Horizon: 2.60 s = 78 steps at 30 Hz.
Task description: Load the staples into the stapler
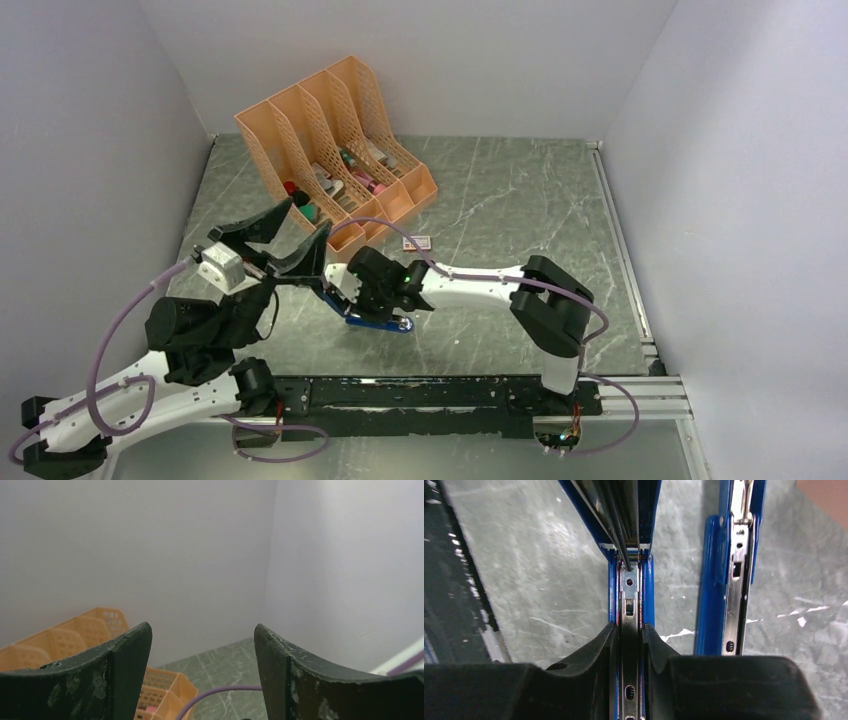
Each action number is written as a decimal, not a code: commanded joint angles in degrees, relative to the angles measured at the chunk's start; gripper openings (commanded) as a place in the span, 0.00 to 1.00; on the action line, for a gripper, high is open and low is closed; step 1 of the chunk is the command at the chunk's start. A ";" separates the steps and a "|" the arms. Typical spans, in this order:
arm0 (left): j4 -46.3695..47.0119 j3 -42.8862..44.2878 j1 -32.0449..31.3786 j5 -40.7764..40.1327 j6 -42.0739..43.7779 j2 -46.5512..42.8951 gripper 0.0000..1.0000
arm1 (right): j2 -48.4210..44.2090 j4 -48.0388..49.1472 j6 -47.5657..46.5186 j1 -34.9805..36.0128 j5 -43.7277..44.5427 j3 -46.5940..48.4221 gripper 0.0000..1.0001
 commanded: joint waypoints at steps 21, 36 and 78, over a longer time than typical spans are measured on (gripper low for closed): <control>-71.85 6.33 -0.24 -25.63 -80.27 7.79 0.92 | -9.77 12.90 3.99 -7.57 -5.61 -20.67 0.00; -49.28 -5.76 1.00 -8.96 -66.68 6.53 1.00 | -11.11 15.07 4.16 -8.83 -8.97 -22.97 0.00; -65.37 -3.28 19.59 -13.54 -81.68 20.75 0.92 | -9.68 15.55 5.00 -8.65 -9.25 -22.58 0.00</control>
